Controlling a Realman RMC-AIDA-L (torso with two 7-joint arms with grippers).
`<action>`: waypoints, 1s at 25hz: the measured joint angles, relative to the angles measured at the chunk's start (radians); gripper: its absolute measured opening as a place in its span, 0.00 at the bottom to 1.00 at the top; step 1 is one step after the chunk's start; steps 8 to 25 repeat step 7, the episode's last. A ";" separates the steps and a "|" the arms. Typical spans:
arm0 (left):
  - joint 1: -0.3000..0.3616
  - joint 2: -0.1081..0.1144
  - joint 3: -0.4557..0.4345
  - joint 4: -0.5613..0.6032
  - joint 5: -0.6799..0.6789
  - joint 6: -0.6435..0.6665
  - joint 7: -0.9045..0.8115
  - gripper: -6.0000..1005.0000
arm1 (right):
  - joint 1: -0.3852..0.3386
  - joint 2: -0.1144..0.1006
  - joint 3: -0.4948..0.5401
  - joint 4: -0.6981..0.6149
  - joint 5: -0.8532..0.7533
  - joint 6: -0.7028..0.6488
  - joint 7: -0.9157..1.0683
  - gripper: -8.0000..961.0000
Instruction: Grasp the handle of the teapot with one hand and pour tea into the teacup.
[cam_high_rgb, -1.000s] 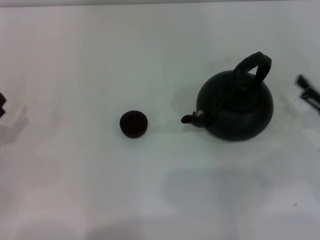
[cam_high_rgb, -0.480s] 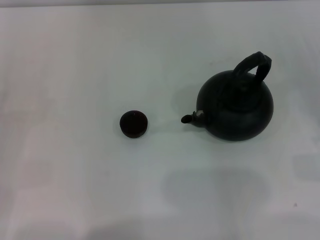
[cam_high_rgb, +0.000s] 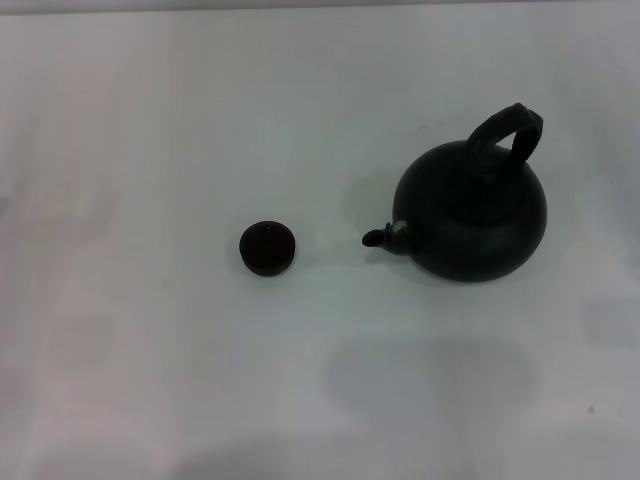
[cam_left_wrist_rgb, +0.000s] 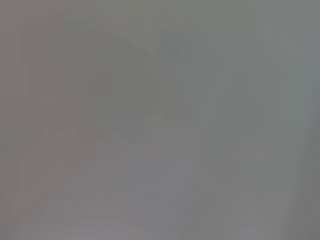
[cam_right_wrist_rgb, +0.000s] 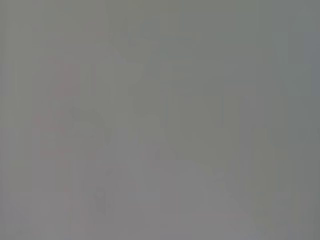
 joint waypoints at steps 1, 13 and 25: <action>0.000 0.000 0.000 -0.002 0.000 -0.005 0.000 0.87 | 0.001 0.000 0.000 0.000 0.007 0.000 0.000 0.90; 0.003 -0.001 0.000 -0.015 -0.001 -0.037 0.005 0.87 | -0.006 0.002 -0.001 0.011 0.022 -0.037 -0.002 0.90; 0.003 -0.001 0.000 -0.015 -0.001 -0.037 0.005 0.87 | -0.006 0.002 -0.001 0.011 0.022 -0.037 -0.002 0.90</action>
